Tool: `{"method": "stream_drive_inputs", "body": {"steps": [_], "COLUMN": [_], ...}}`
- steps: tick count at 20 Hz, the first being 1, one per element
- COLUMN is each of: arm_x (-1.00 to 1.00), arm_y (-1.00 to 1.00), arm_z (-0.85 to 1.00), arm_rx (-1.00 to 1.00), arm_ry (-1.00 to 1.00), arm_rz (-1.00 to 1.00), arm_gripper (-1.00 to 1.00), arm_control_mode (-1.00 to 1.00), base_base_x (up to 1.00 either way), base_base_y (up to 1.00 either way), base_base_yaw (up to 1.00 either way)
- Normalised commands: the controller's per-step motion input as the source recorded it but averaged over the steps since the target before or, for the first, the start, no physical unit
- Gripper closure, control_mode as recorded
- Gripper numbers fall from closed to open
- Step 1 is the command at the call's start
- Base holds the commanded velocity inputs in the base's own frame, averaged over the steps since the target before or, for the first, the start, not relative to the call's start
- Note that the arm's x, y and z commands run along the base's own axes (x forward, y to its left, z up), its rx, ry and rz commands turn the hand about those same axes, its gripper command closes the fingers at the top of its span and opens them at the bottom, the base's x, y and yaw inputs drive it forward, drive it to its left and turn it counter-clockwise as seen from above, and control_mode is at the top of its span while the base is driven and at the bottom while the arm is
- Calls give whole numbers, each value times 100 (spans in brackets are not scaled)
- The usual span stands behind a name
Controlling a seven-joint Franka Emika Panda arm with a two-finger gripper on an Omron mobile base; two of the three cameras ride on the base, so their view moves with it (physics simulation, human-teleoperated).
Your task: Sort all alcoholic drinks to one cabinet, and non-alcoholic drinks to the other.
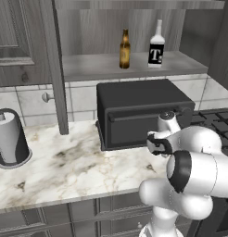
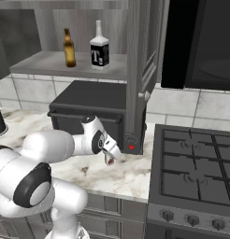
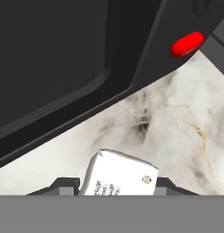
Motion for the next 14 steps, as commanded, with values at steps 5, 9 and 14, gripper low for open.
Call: {"method": "stream_drive_inputs", "body": {"steps": [5, 9, 14], "arm_x": [-49, -59, -60], "arm_y": [0, 0, 7], "arm_z": [64, 100, 100], "arm_rx": [1, 0, 0], "arm_ry": [-19, -30, -8], "arm_rz": [0, 1, 5], "arm_gripper": [100, 100, 100], "arm_control_mode": [-100, -100, -100], "base_base_x": [0, 0, 0], "base_base_y": [0, 0, 0], "base_base_yaw": [0, 0, 0]}}
